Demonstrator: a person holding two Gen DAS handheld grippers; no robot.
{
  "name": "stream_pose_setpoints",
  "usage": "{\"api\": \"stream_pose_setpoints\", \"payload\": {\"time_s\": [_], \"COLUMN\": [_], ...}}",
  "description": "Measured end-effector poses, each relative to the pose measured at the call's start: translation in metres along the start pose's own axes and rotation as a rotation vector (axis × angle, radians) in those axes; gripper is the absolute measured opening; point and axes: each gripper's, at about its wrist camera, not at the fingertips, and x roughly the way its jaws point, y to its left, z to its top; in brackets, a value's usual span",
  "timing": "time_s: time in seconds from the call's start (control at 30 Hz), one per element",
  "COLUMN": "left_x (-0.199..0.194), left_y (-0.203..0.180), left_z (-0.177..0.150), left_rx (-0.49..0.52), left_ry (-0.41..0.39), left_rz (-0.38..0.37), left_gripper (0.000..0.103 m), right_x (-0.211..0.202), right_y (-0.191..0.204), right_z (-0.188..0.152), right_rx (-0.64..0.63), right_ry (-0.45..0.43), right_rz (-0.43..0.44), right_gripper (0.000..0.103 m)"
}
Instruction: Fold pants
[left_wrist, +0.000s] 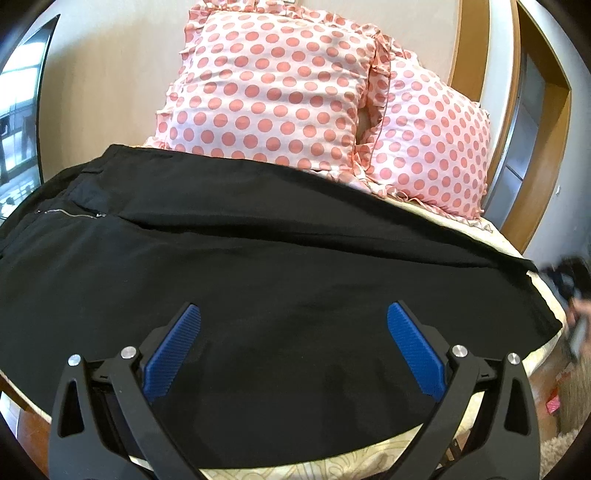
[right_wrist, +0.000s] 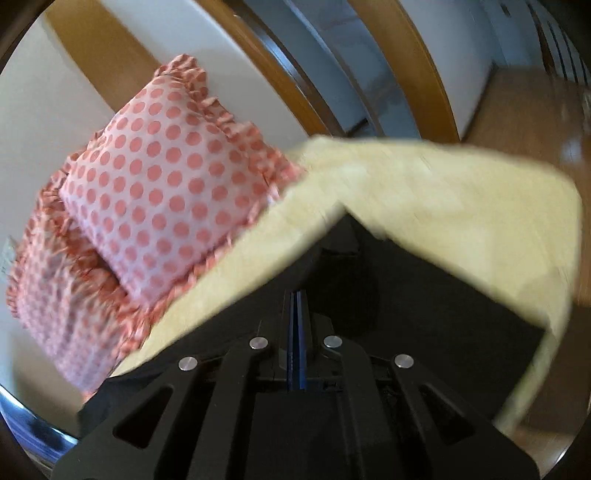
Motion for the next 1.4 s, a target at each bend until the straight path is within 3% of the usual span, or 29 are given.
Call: {"api": "stream_pose_setpoints", "payload": {"time_s": [0.13, 0.27, 0.3, 0.4, 0.43, 0.6, 0.7, 0.73, 0.8, 0.87, 0.97, 1.03, 1.17, 1.33, 1.4], "left_x": [-0.002, -0.006, -0.008, -0.010, -0.010, -0.005, -0.001, -0.001, -0.002, -0.005, -0.005, 0.009, 0.076, 0.178, 0.205], "left_y": [-0.001, -0.003, -0.003, 0.000, 0.002, 0.009, 0.014, 0.018, 0.028, 0.038, 0.061, 0.078, 0.104, 0.143, 0.155], "left_z": [0.001, 0.000, -0.001, -0.002, -0.002, 0.000, 0.003, 0.005, 0.015, 0.027, 0.061, 0.092, 0.150, 0.185, 0.189], "left_rx": [-0.017, -0.007, -0.005, -0.009, -0.014, -0.047, -0.071, -0.082, -0.114, -0.135, -0.178, -0.217, -0.293, -0.490, -0.505], "left_ry": [-0.013, -0.016, -0.020, -0.019, -0.019, -0.010, 0.007, 0.010, 0.009, -0.002, -0.035, -0.038, 0.082, 0.266, 0.299], "left_rz": [-0.003, 0.017, 0.025, 0.042, 0.047, 0.051, 0.023, 0.005, -0.019, -0.018, -0.006, 0.009, 0.048, 0.138, 0.196], "left_gripper": [0.101, 0.101, 0.101, 0.101, 0.101, 0.101, 0.101, 0.101, 0.101, 0.101, 0.101, 0.100, 0.089, 0.069, 0.058], "right_x": [-0.006, -0.006, -0.006, -0.008, -0.008, -0.008, 0.005, 0.013, 0.013, -0.003, -0.014, -0.010, -0.002, 0.001, 0.001], "right_y": [-0.023, -0.032, -0.033, -0.040, -0.043, -0.044, -0.043, -0.044, -0.045, -0.043, -0.047, -0.052, -0.058, -0.063, -0.063], "right_z": [-0.025, -0.026, -0.026, -0.026, -0.027, -0.030, -0.029, -0.028, -0.025, -0.018, -0.012, -0.014, -0.020, -0.022, -0.021], "right_rx": [0.045, 0.123, 0.135, 0.188, 0.212, 0.234, 0.230, 0.234, 0.240, 0.200, 0.175, 0.190, 0.202, 0.194, 0.180], "right_ry": [0.056, 0.087, 0.095, 0.114, 0.113, 0.091, 0.095, 0.111, 0.089, 0.010, -0.025, -0.007, 0.004, 0.013, 0.016], "right_rz": [0.011, 0.044, 0.043, 0.036, 0.044, 0.065, 0.081, 0.097, 0.141, 0.178, 0.159, 0.160, 0.154, 0.163, 0.161], "right_gripper": [0.002, 0.004, 0.009, 0.040, 0.040, 0.035, 0.006, 0.003, 0.003, 0.002, 0.002, 0.002, 0.003, 0.003, 0.003]}}
